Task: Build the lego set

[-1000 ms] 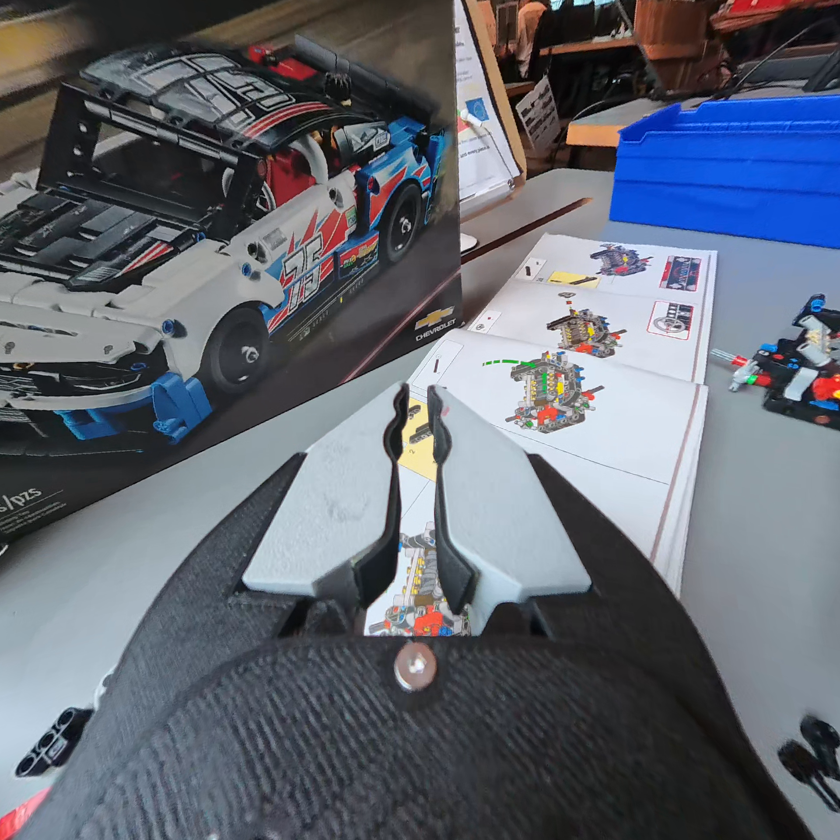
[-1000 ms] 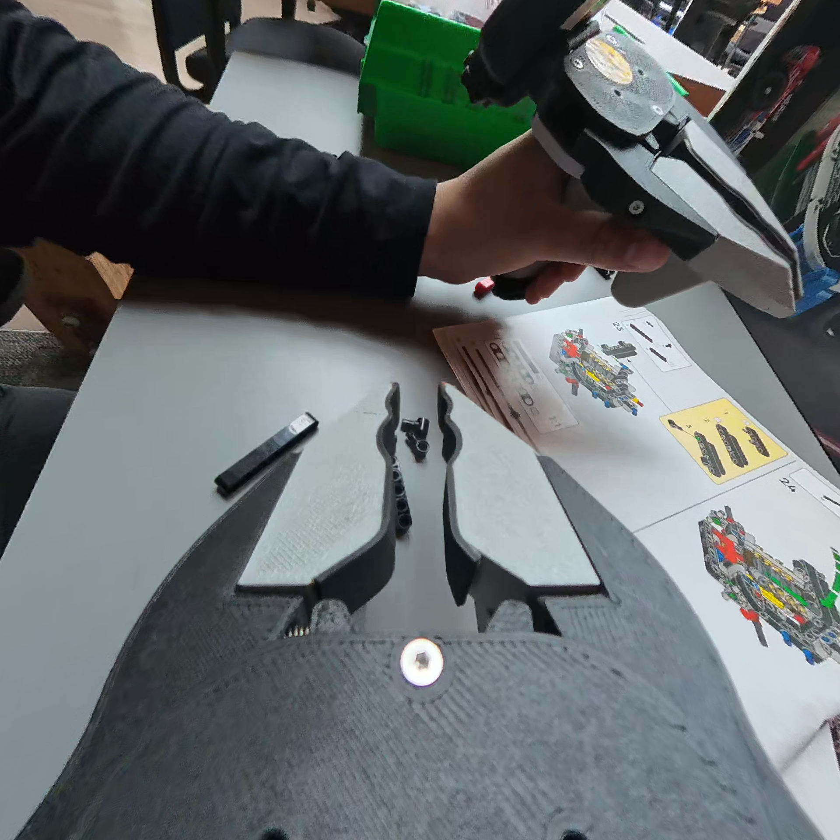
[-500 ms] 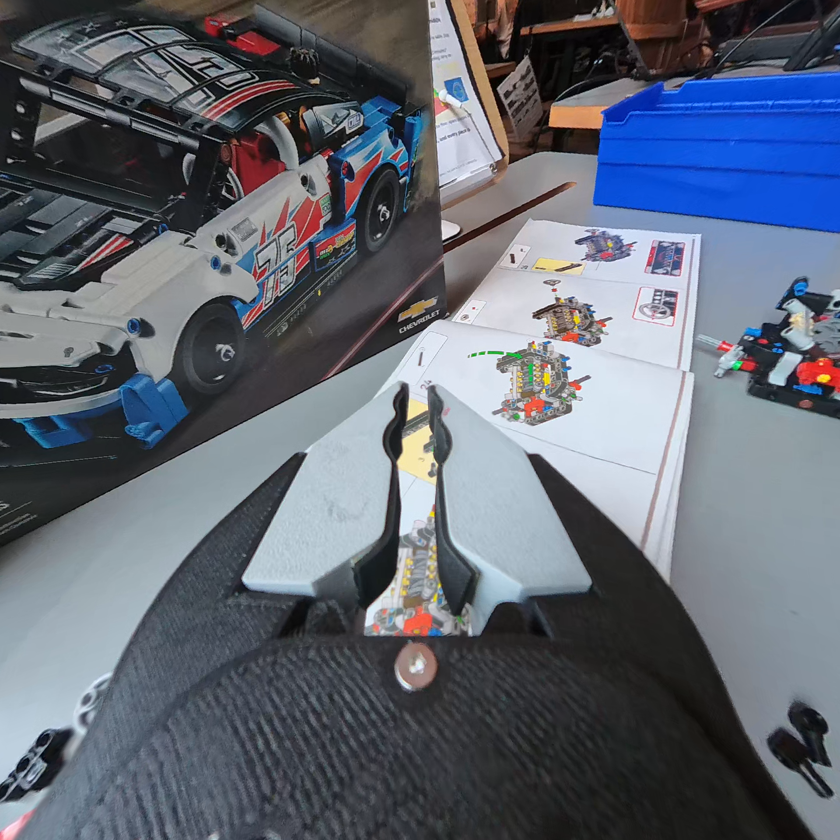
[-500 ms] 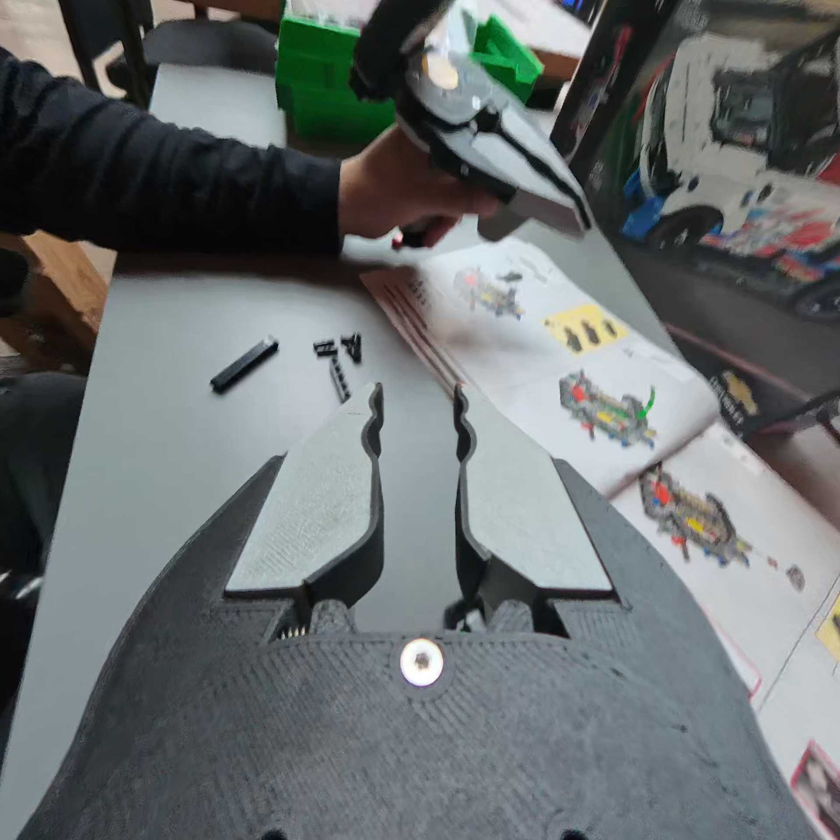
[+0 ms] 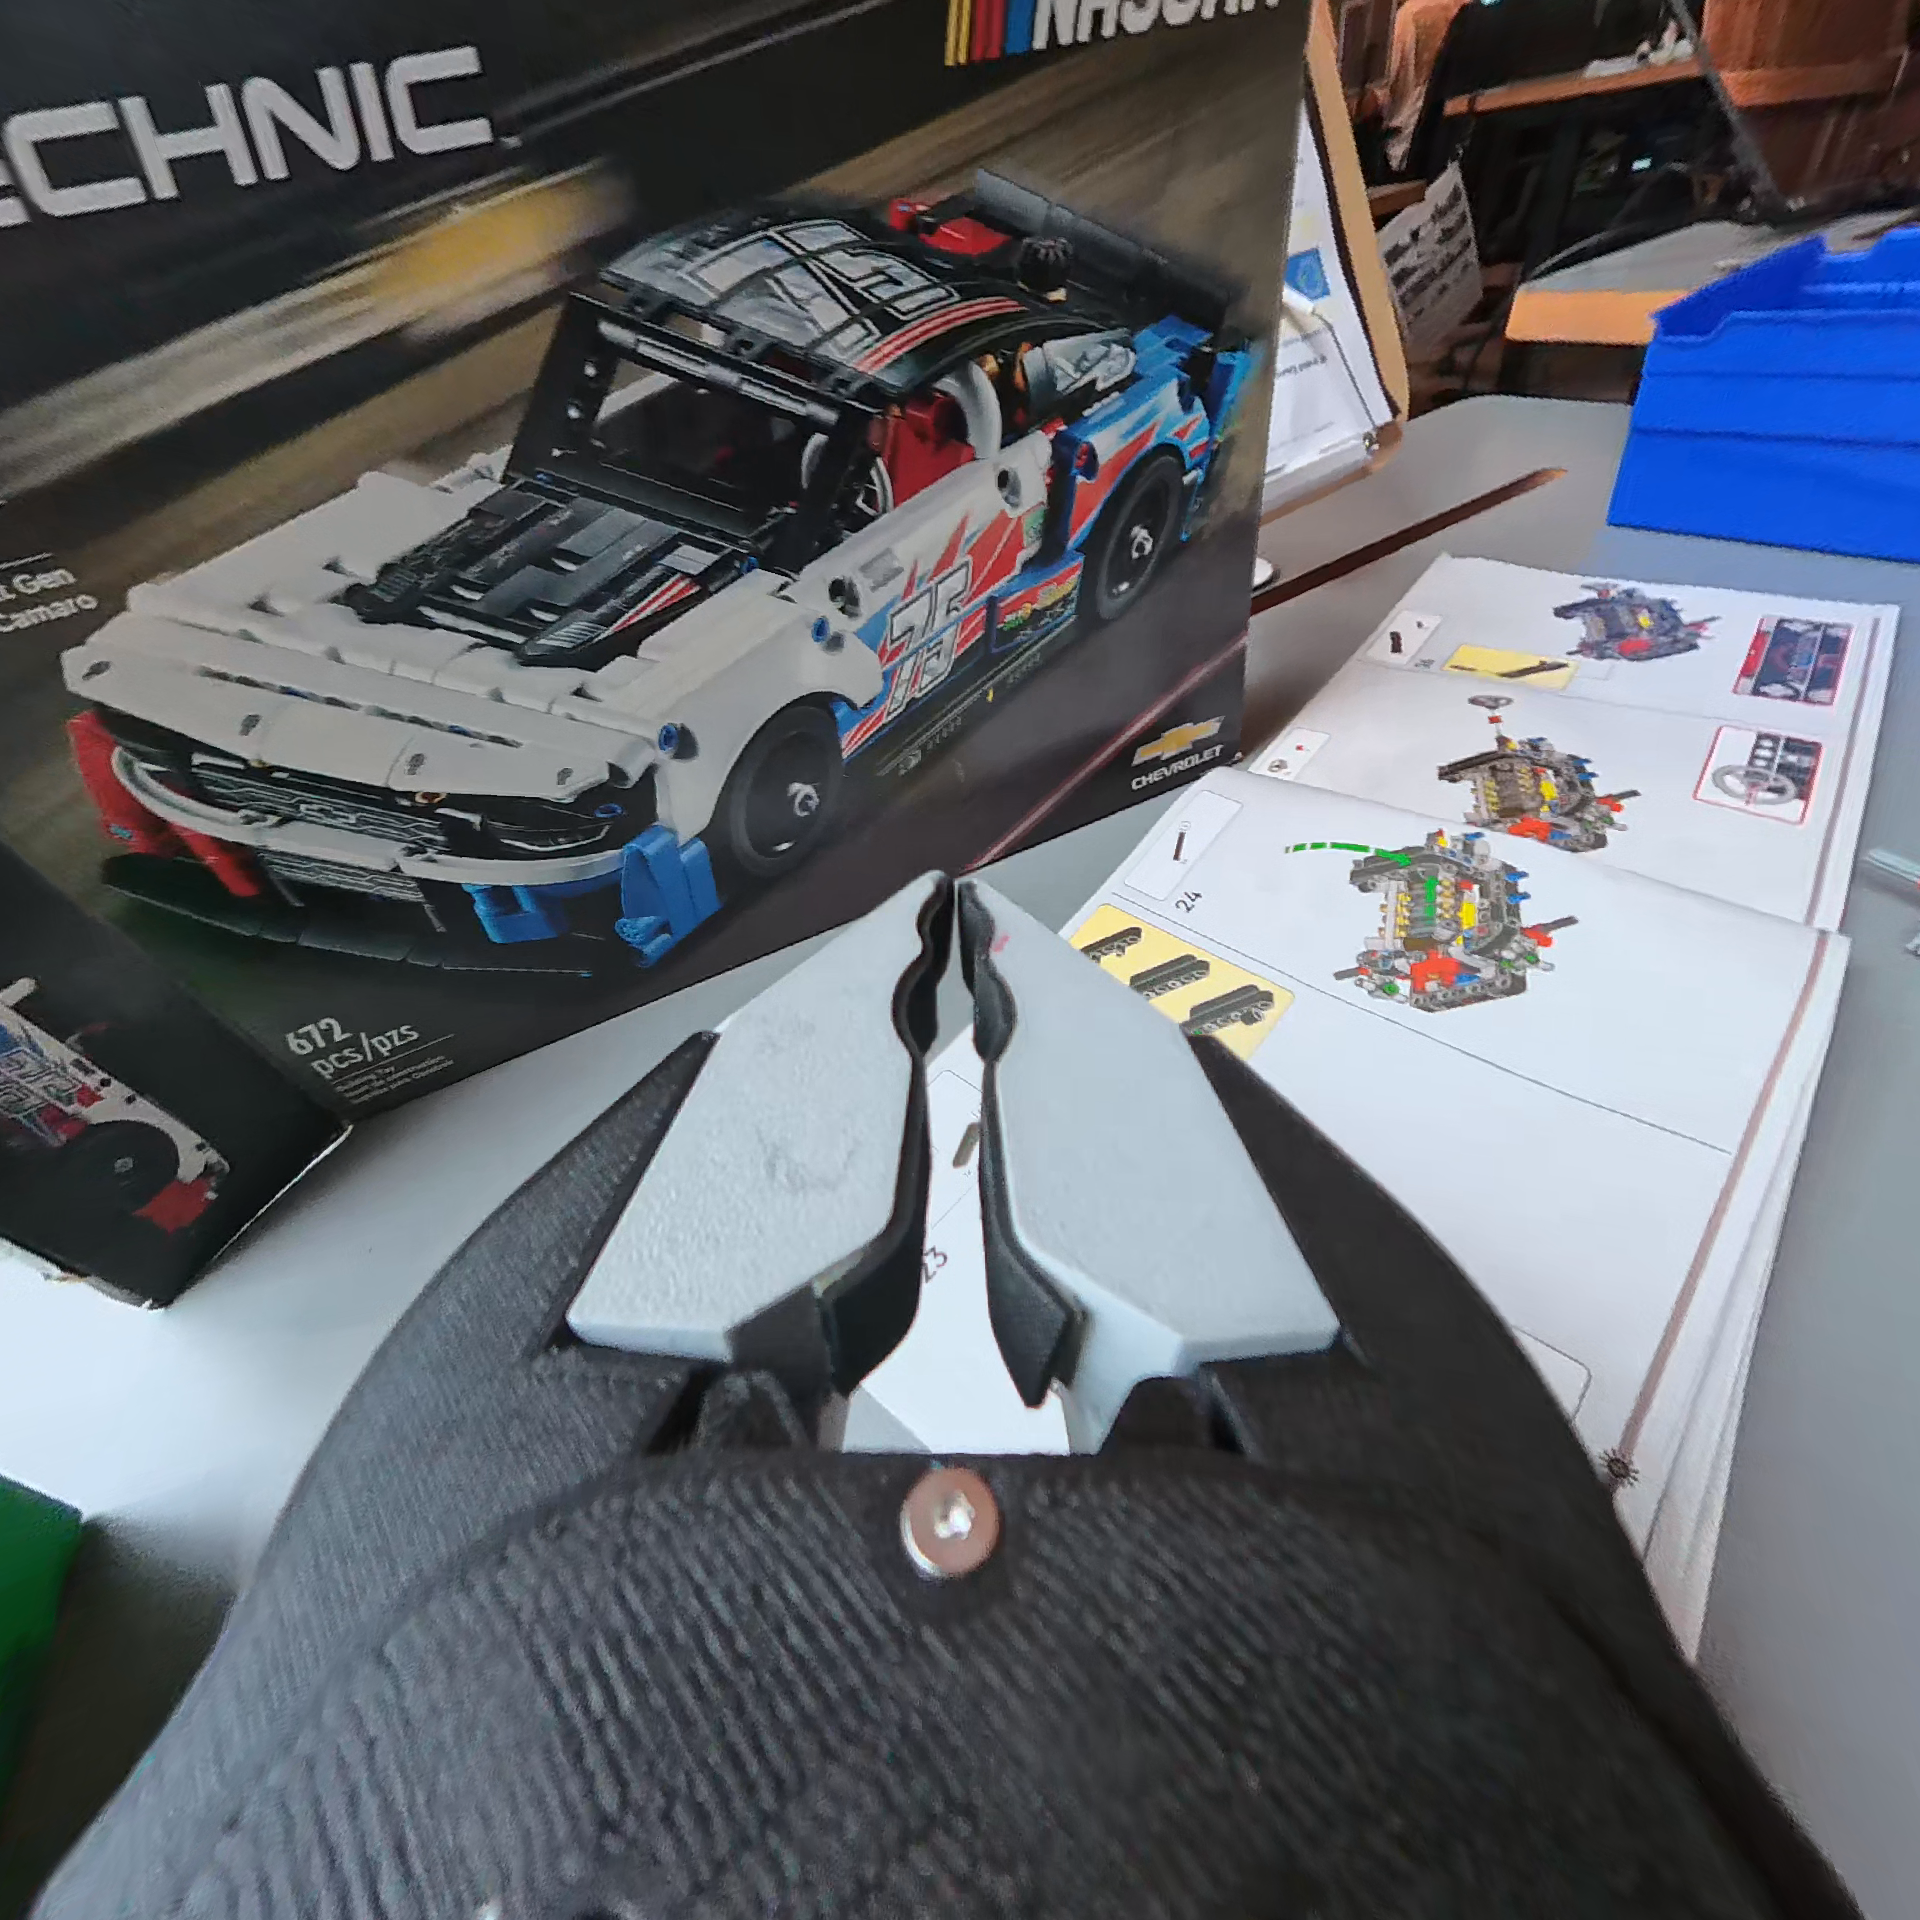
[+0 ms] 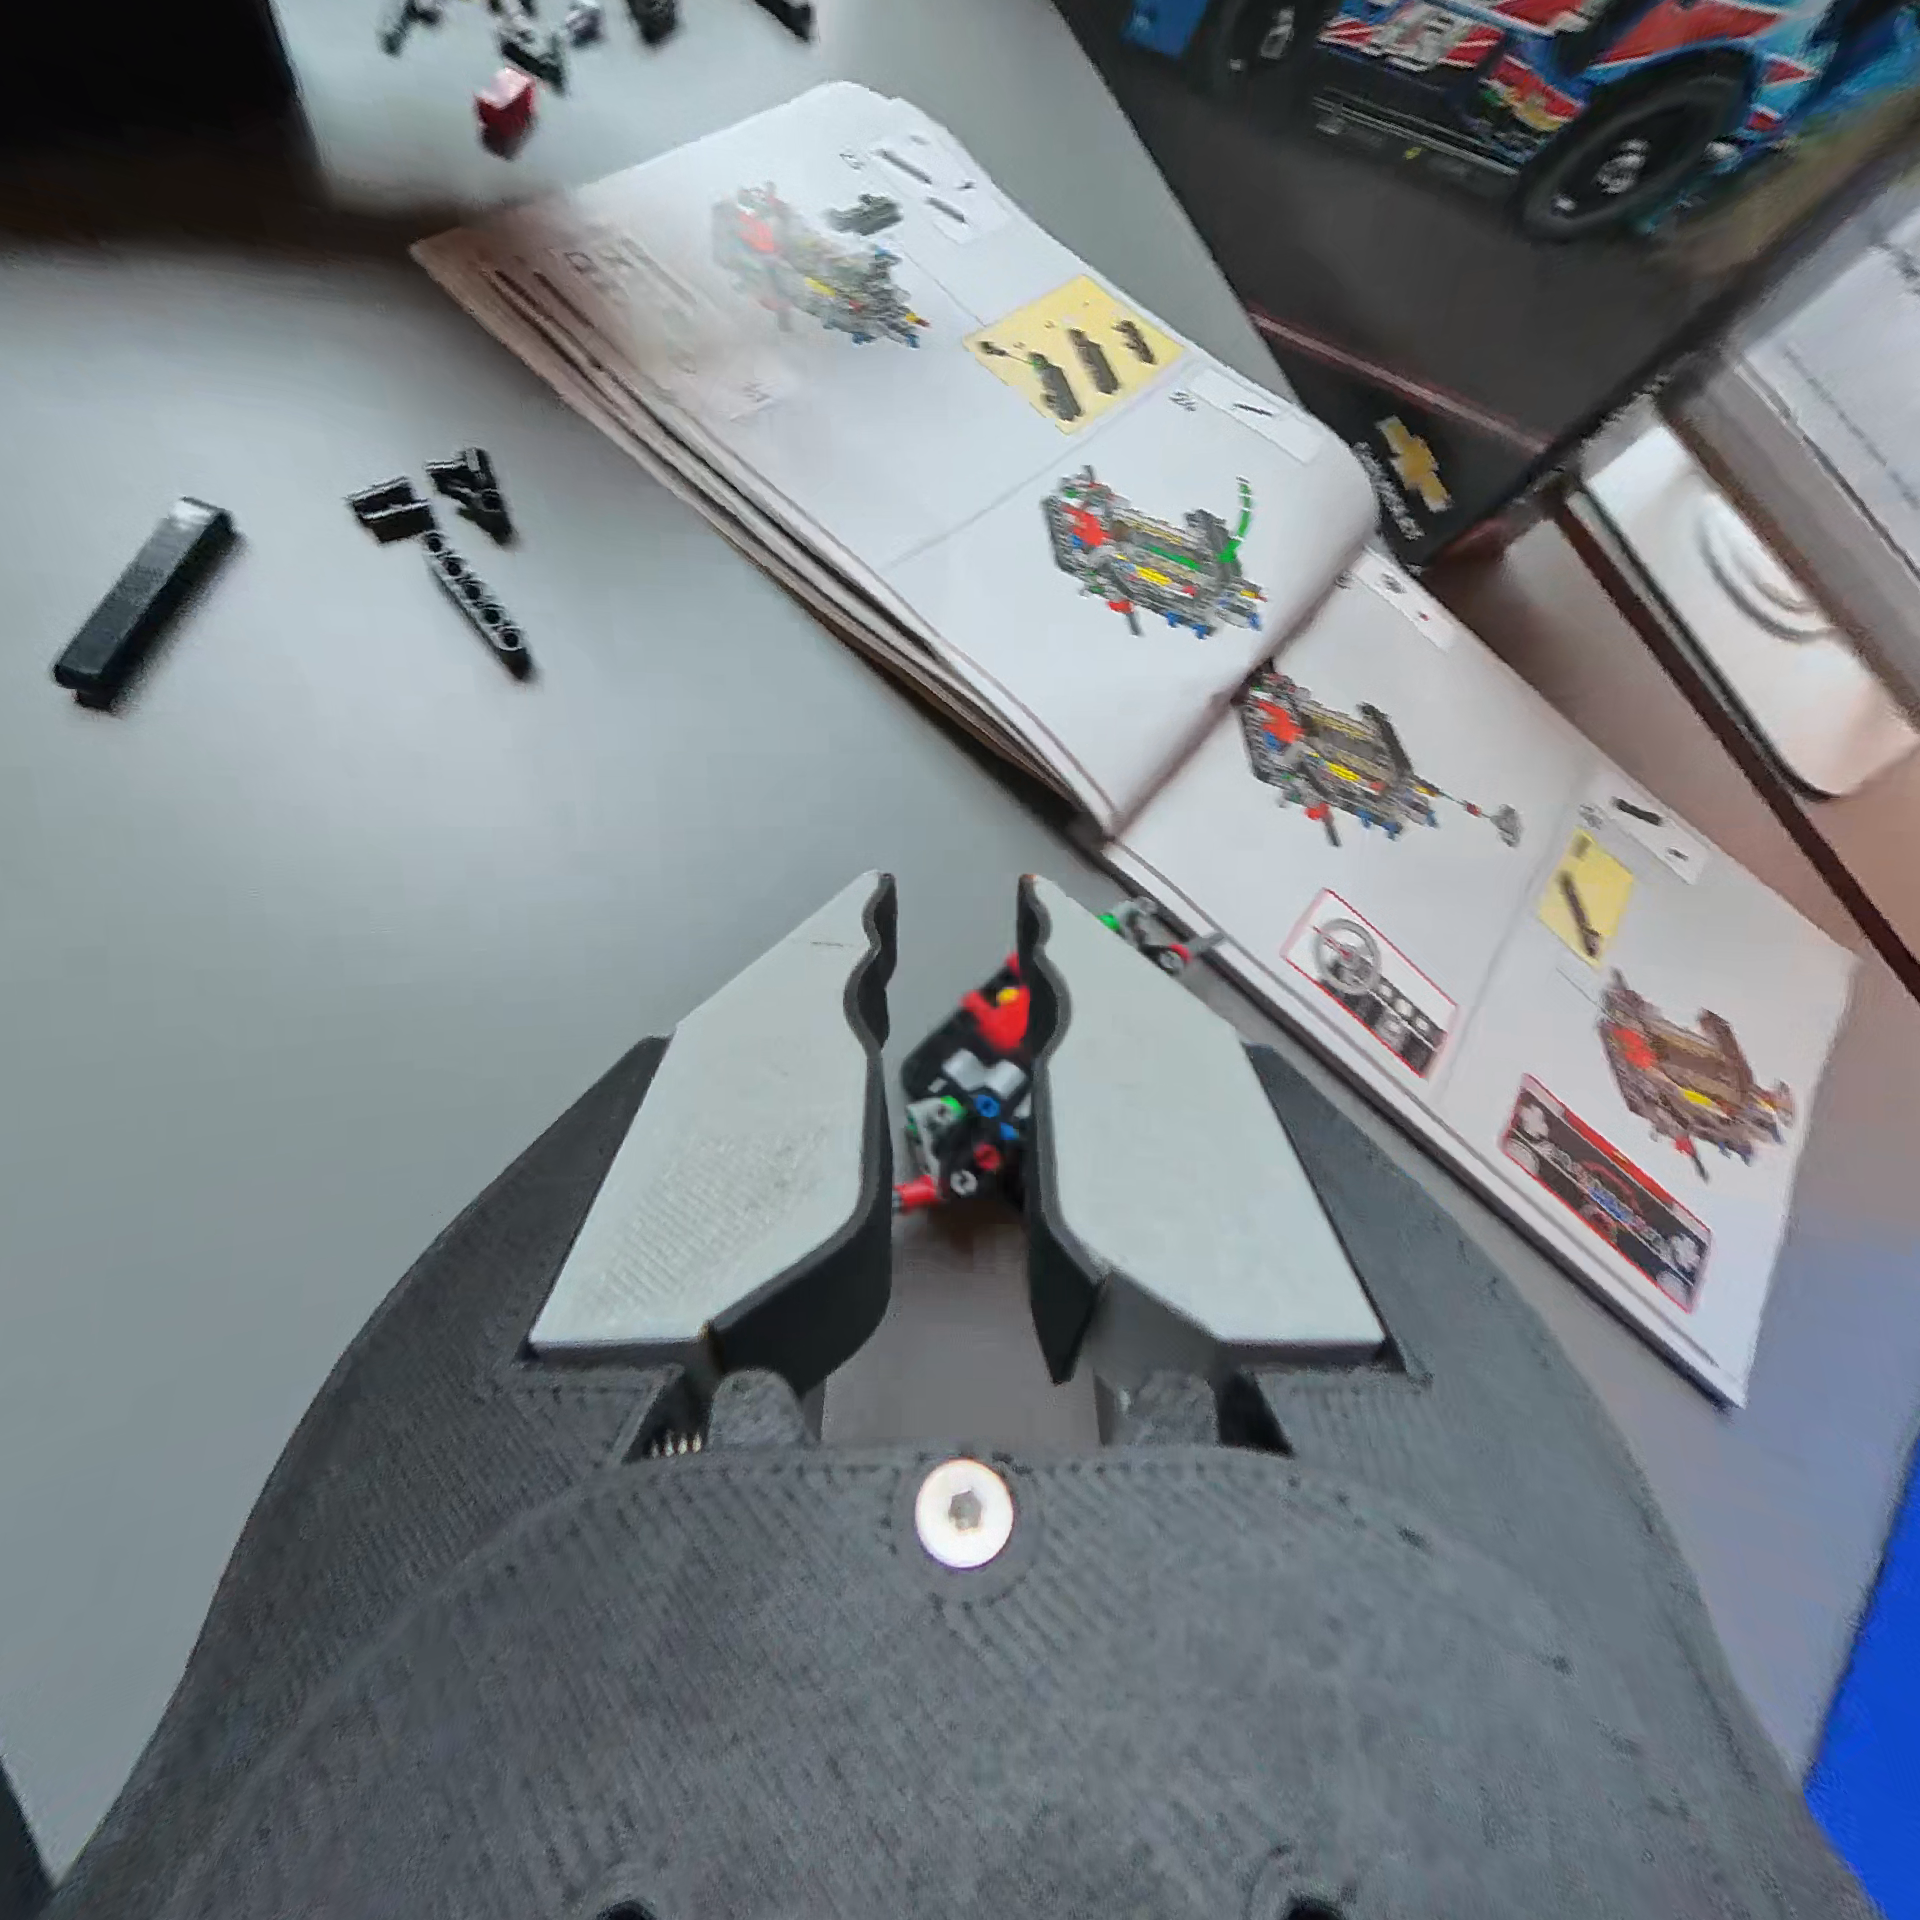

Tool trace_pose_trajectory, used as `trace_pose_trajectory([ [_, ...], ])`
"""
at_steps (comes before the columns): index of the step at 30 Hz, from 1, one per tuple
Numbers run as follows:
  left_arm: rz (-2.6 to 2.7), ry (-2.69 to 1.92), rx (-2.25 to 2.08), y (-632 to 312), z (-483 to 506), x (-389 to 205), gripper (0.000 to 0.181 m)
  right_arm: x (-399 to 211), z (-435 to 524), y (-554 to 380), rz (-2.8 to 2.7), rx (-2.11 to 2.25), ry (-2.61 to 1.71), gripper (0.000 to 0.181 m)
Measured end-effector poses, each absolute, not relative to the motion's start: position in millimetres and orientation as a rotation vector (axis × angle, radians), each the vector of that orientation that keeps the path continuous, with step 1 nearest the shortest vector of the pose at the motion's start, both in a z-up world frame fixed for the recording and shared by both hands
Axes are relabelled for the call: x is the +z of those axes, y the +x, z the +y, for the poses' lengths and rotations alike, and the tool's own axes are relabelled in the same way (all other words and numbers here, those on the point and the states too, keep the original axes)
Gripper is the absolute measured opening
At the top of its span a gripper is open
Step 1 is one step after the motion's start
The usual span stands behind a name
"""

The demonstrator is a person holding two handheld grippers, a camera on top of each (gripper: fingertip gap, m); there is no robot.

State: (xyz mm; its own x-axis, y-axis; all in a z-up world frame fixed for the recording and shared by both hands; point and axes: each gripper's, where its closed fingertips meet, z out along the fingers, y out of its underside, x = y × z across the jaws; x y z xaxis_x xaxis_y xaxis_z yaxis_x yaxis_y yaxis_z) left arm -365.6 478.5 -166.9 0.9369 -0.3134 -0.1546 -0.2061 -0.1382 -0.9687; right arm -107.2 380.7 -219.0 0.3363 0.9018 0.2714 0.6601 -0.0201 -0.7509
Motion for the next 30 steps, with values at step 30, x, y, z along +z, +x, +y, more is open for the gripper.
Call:
trace_pose_trajectory([
  [30, 0.380, -1.760, -0.163, -365, 482, -177, 0.000, -155, 397, -60, -1.144, 0.701, -1.553, 0.033],
])
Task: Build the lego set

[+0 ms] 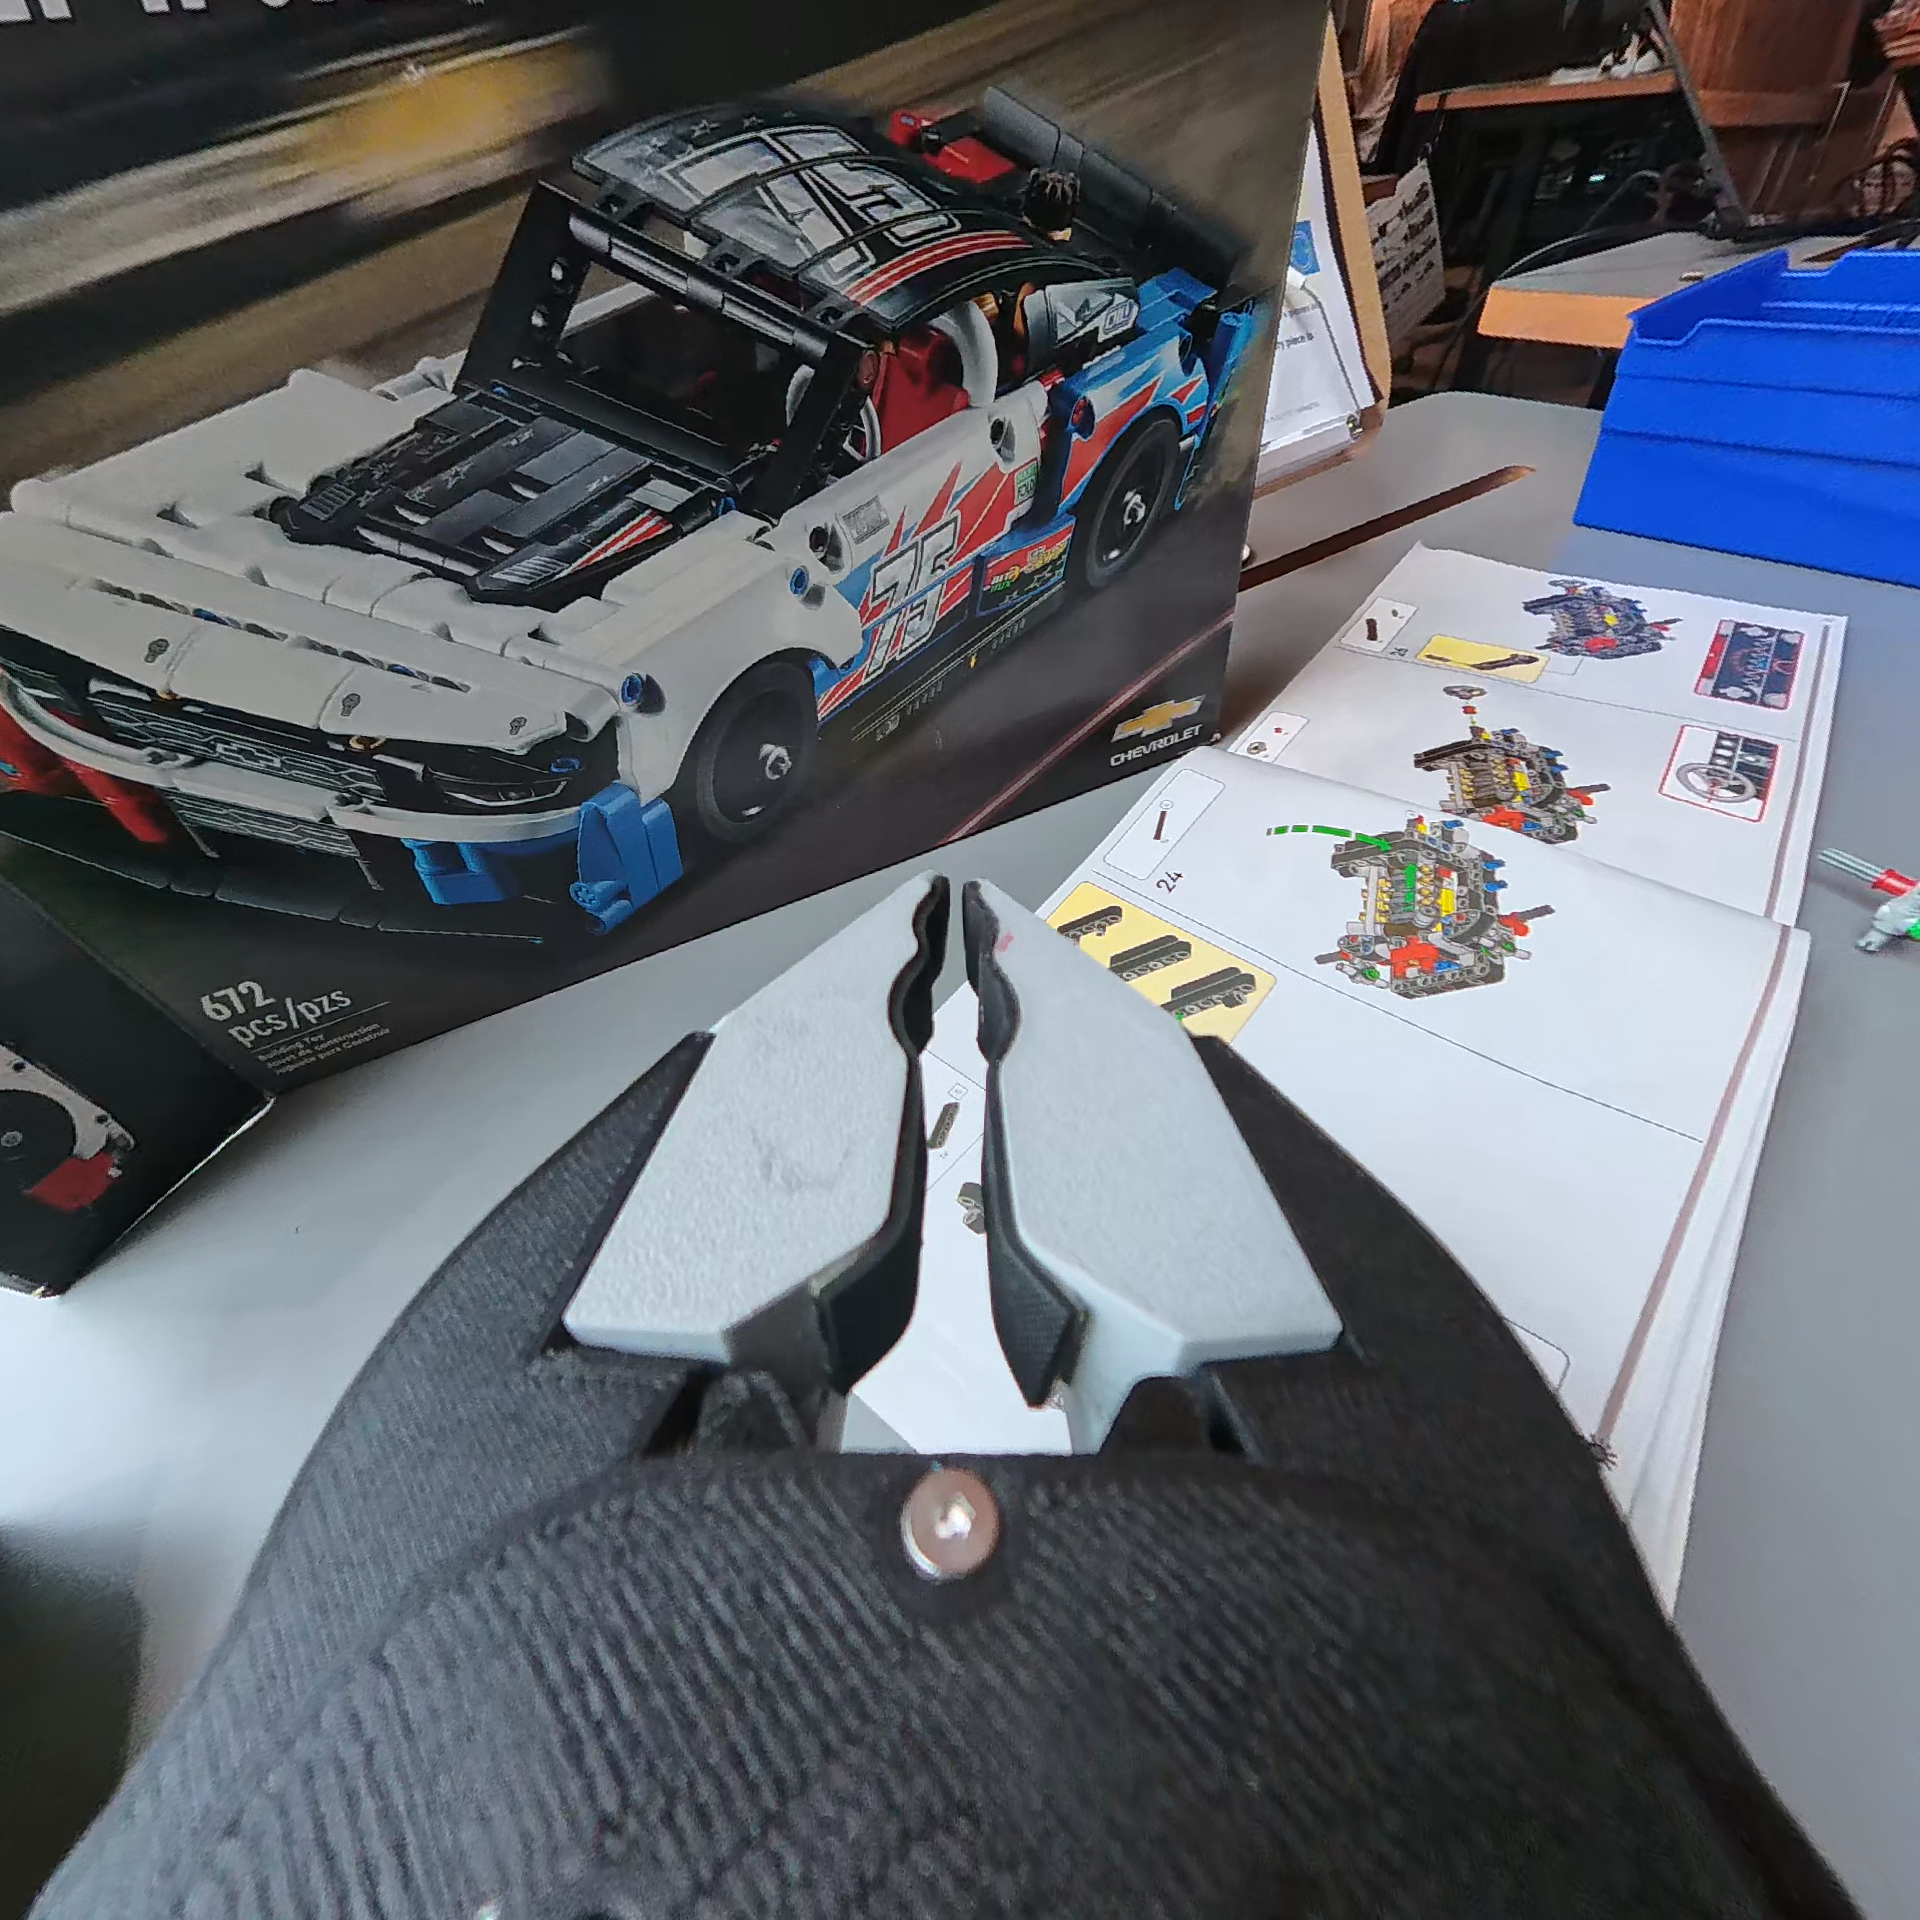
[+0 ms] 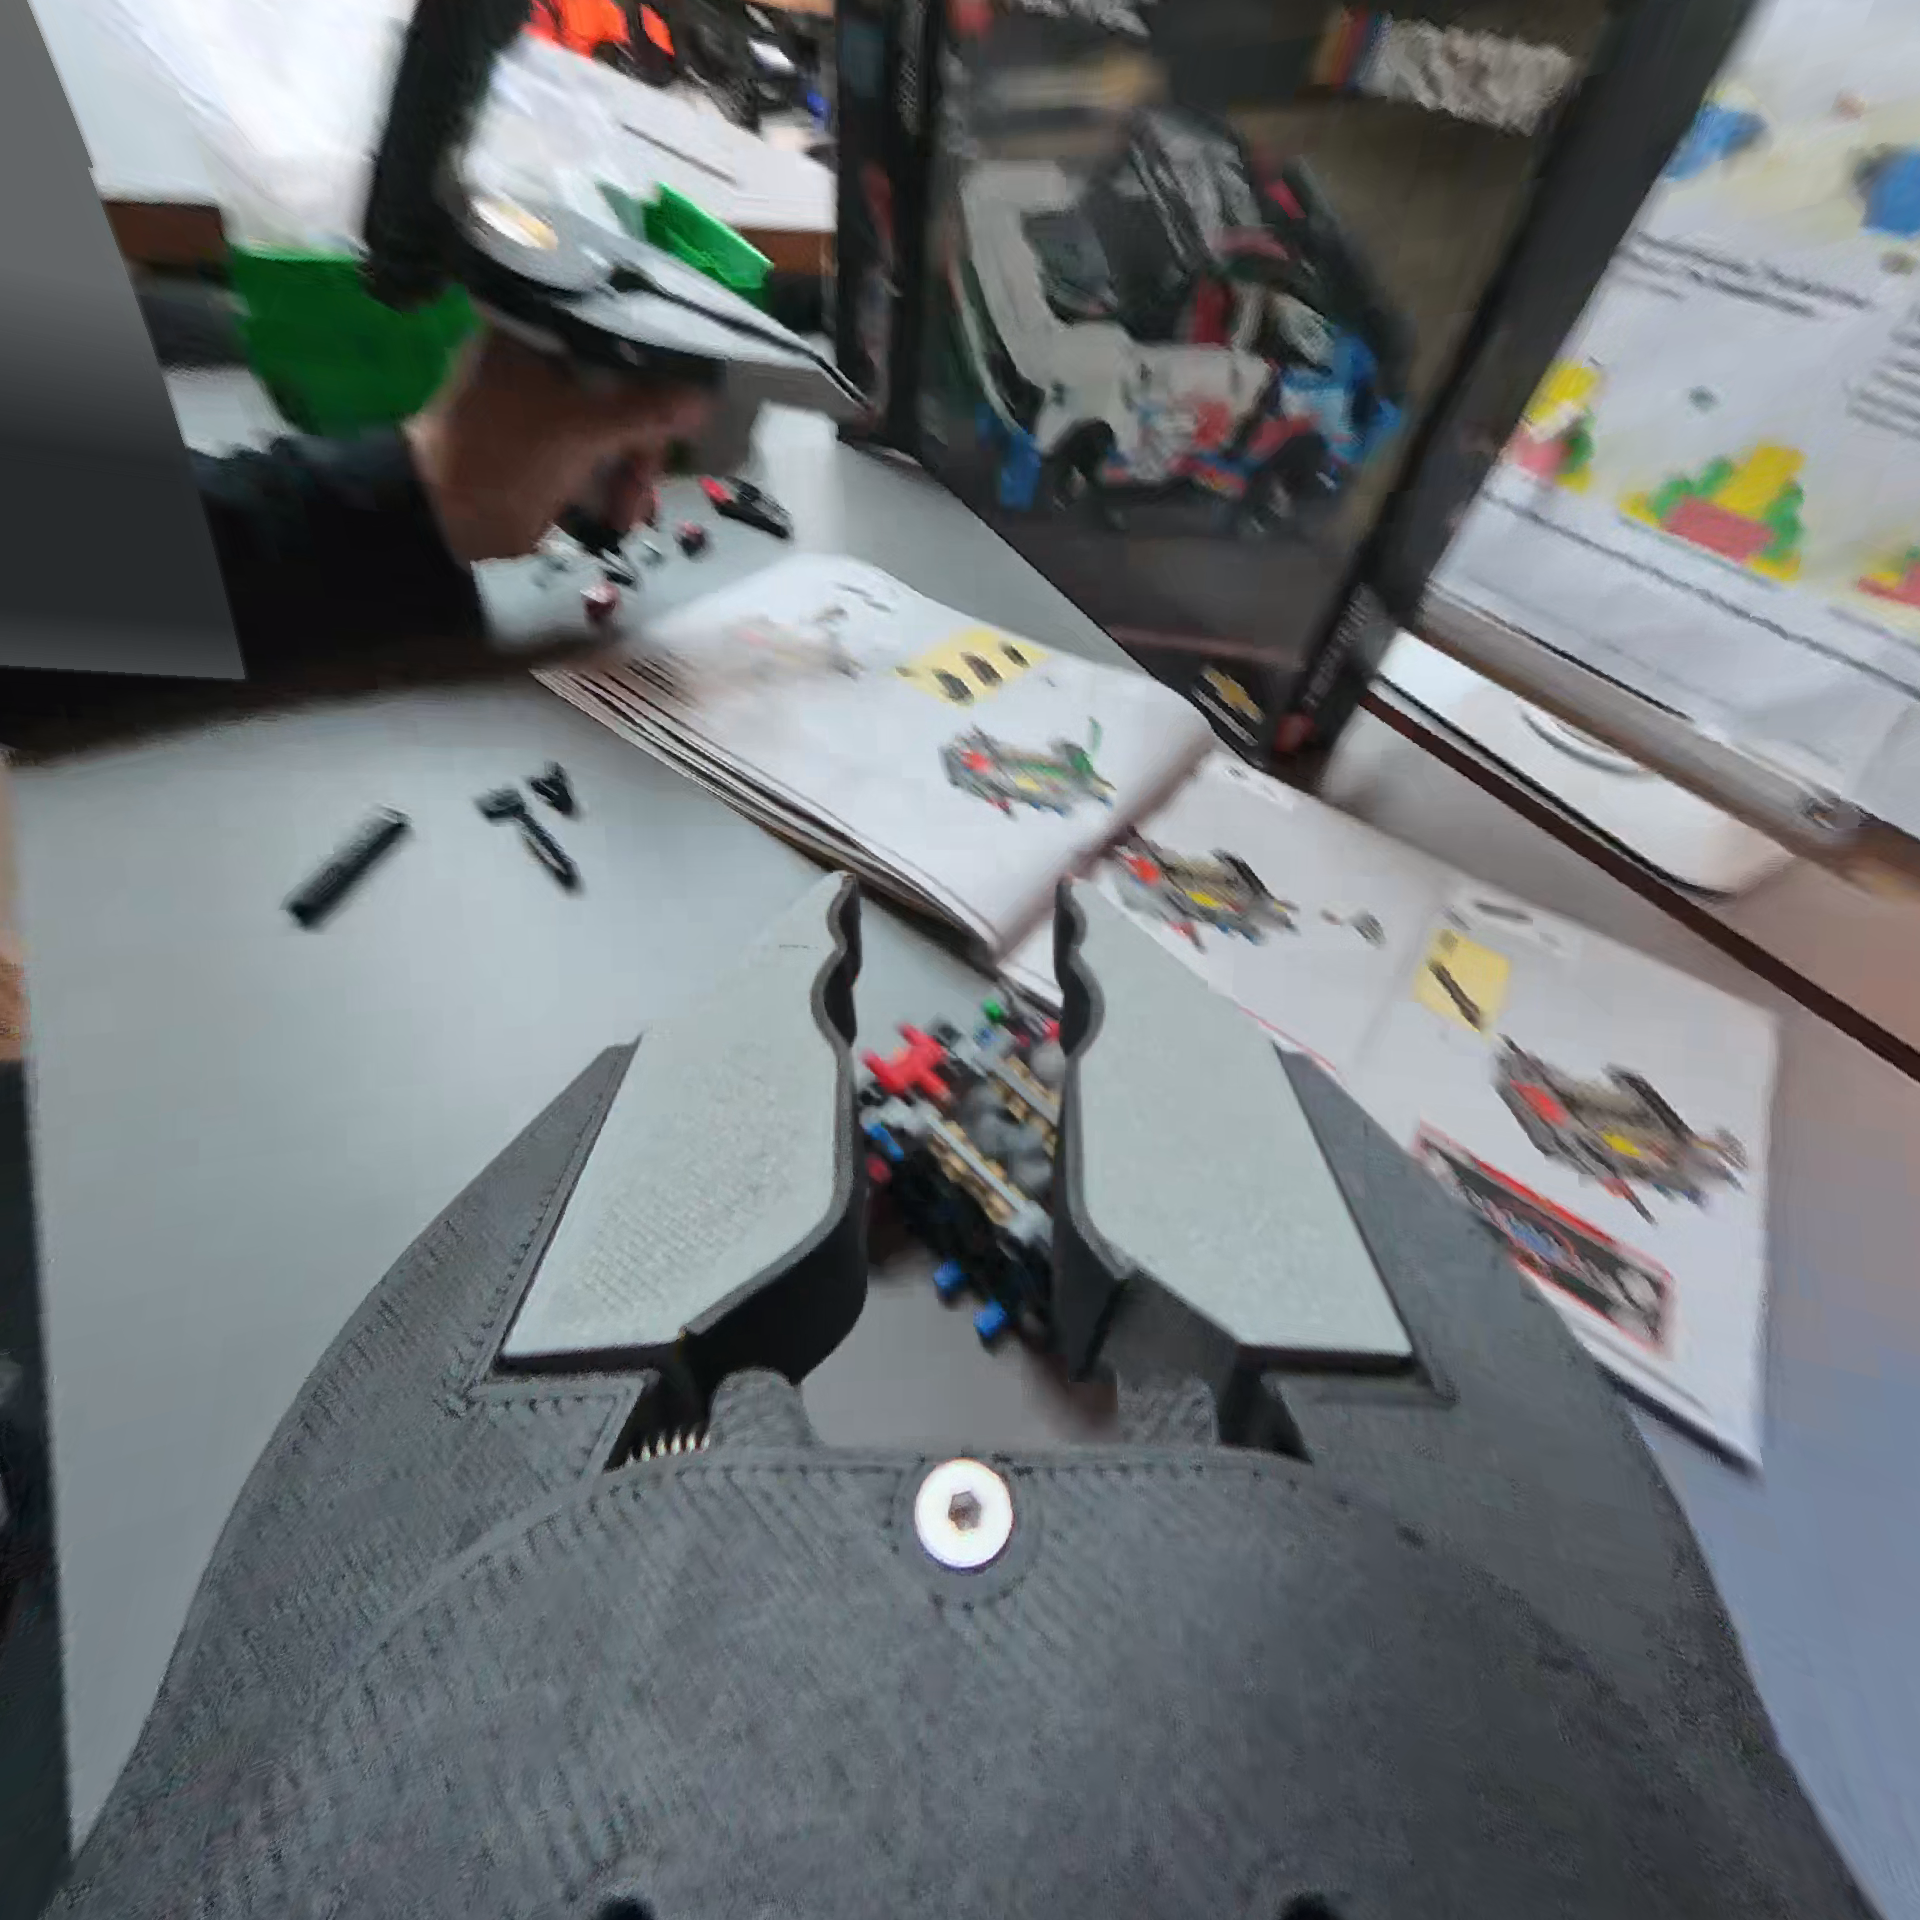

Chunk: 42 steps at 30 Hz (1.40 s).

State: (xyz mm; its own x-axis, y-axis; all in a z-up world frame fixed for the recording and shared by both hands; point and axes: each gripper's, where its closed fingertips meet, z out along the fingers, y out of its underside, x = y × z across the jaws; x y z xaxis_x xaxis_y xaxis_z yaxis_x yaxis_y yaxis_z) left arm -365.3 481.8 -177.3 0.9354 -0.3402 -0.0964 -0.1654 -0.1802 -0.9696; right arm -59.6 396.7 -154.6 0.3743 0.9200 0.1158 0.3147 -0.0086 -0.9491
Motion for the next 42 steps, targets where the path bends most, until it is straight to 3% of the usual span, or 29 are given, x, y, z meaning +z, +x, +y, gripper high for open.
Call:
trace_pose_trajectory([
  [4, 0.386, -1.764, -0.160, -364, 482, -179, 0.000, -146, 352, -138, -1.288, 0.904, -1.403, 0.031],
  [12, 0.377, -1.766, -0.160, -367, 482, -179, 0.000, -210, 326, -242, -1.634, 0.997, -1.366, 0.035],
  [17, 0.311, -1.820, -0.128, -381, 485, -187, 0.000, -250, 313, -239, -1.789, 0.935, -1.384, 0.038],
  [33, 0.299, -1.845, -0.169, -379, 484, -190, 0.000, -275, 303, -231, -1.940, 0.798, -1.415, 0.032],
  [40, 0.424, -1.803, -0.229, -362, 475, -176, 0.004, -281, 305, -231, -1.959, 0.773, -1.445, 0.024],
  [42, 0.621, -1.772, -0.340, -334, 458, -170, 0.006, -282, 302, -229, -1.982, 0.760, -1.421, 0.004],
])
